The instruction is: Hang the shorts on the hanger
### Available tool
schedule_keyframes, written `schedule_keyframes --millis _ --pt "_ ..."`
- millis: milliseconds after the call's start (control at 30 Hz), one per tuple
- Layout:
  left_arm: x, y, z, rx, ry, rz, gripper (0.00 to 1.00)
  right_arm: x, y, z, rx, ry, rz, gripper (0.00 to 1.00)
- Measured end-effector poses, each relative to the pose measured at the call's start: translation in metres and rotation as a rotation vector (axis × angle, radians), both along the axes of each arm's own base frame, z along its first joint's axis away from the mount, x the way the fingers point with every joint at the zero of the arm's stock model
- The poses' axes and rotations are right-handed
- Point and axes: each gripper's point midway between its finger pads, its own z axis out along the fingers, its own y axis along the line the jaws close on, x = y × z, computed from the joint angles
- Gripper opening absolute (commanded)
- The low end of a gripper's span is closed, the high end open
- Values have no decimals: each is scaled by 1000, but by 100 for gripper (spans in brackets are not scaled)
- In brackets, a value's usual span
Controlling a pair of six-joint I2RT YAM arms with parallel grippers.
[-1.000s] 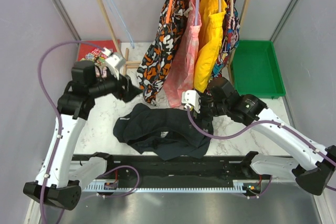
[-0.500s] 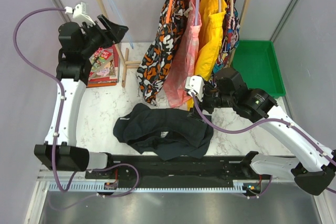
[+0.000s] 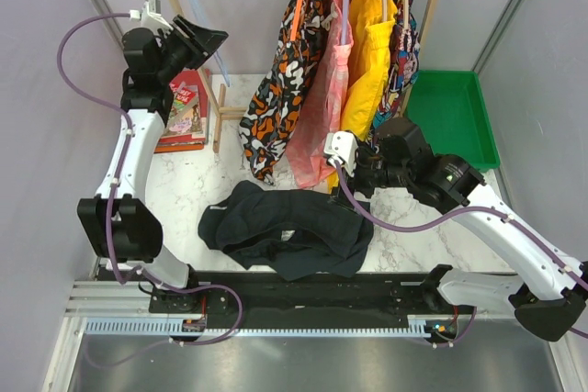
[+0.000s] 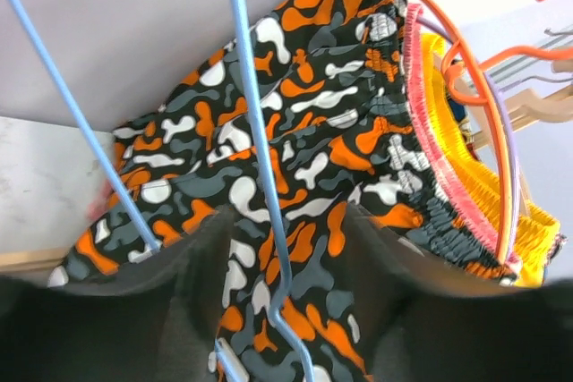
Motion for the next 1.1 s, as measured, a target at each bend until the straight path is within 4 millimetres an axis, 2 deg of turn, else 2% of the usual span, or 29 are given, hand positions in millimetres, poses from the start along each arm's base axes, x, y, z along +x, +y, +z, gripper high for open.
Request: schedule_keyframes --millis 67,233,367,1100 --pt "7 -4 -2 -18 -10 -22 35 1 0 0 0 0 -3 98" --pt "21 -14 -6 -40 -52 -90 19 1 -1 0 -1 -1 -5 98" --pt "28 -11 -6 -47 -76 -119 2 1 -1 0 -1 -1 -5 98" --pt "18 -12 2 -51 -106 -173 2 3 1 0 -3 3 -5 98"
